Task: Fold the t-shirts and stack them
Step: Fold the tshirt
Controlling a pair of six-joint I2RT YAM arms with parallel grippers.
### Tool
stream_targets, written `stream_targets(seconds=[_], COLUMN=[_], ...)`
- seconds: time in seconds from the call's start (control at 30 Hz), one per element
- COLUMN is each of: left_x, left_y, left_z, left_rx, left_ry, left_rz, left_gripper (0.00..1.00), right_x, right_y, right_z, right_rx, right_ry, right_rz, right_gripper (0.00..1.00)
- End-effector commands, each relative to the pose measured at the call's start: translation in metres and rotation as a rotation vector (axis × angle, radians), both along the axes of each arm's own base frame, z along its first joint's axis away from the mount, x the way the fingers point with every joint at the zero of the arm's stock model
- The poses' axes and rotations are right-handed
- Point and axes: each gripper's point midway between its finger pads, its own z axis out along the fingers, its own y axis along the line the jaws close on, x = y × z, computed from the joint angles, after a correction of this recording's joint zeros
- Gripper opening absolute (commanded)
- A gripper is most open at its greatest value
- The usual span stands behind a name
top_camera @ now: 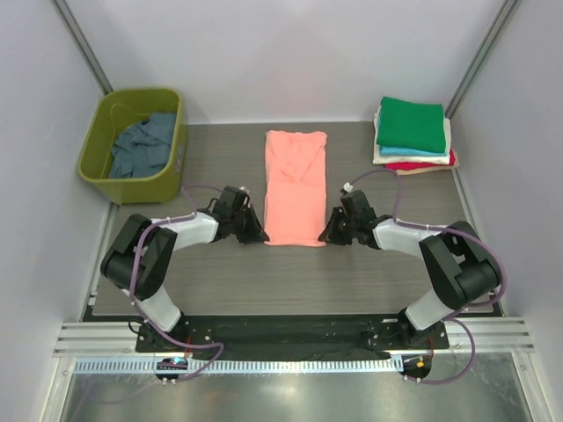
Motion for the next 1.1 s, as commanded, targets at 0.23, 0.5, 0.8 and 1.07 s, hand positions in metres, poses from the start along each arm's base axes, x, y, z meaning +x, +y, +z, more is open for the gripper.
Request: stream_targets(seconds=[0.23, 0.5, 0.8, 1.07], left_x=[-0.082, -0.131, -0.164, -0.126], left_y=[0.016, 0.045, 0.06, 0.07], left_z=[0.033, 0.065, 0.112, 0.165], left_rx=[0.014, 0.095, 0.073, 0.195], left_ry=[0.015, -0.01, -0.048, -0.216], left_rz=[0.006, 0.01, 0.027, 0.08], left_gripper=[0.0, 0.0, 0.0, 0.0], right_x=[-0.058, -0.114, -0.15, -0.102], right_y=[-0.014, -0.012, -0.007, -0.018], right_z=[0.032, 0.054, 0.099, 0.146], right_rx=[-0.016, -0.059, -0.049, -0.207], right_ry=[0.019, 0.027, -0.014, -0.198], right_rz=[0.072, 0.141, 0.135, 0.053], right_gripper=[0.01, 0.01, 0.01, 0.01])
